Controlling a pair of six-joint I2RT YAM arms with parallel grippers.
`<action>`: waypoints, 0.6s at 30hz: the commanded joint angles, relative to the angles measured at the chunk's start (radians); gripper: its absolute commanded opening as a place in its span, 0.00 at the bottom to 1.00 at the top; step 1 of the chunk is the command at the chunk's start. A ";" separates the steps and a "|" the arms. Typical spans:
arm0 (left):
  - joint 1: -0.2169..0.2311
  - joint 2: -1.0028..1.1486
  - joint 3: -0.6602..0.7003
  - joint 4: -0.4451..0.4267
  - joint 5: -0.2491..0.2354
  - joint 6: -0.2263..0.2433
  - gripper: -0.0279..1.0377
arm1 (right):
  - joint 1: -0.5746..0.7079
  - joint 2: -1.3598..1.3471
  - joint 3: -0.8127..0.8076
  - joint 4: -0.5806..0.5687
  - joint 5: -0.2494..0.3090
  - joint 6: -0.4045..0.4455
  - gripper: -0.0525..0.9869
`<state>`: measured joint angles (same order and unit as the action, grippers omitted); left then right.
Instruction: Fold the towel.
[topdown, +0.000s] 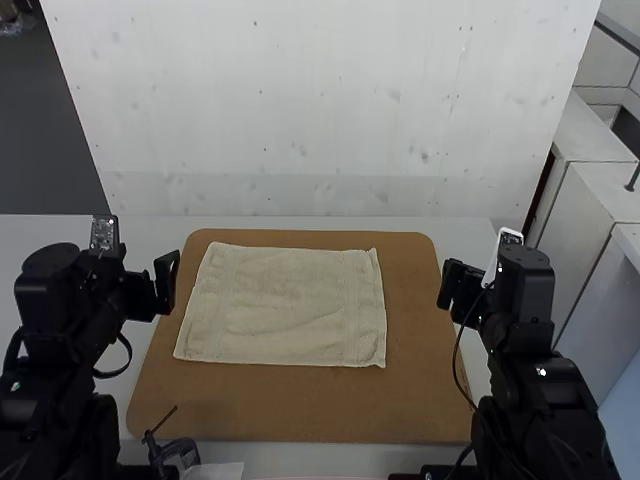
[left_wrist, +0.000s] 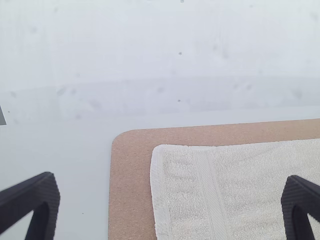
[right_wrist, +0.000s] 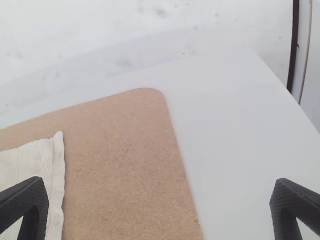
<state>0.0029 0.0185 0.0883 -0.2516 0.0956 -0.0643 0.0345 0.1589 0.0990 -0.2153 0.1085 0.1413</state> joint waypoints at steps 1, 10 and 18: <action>0.008 -0.002 -0.005 0.040 -0.023 -0.014 0.96 | -0.018 -0.005 0.007 0.028 -0.064 -0.014 0.98; 0.008 -0.002 -0.005 0.041 -0.025 -0.014 0.96 | -0.027 -0.005 0.004 0.037 -0.107 0.001 0.97; 0.008 -0.002 -0.005 0.041 -0.030 -0.012 0.96 | -0.028 -0.005 0.004 0.037 -0.104 0.003 0.97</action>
<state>0.0029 0.0185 0.0868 -0.2199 0.0746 -0.0689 0.0219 0.1585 0.0990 -0.1894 0.0132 0.1387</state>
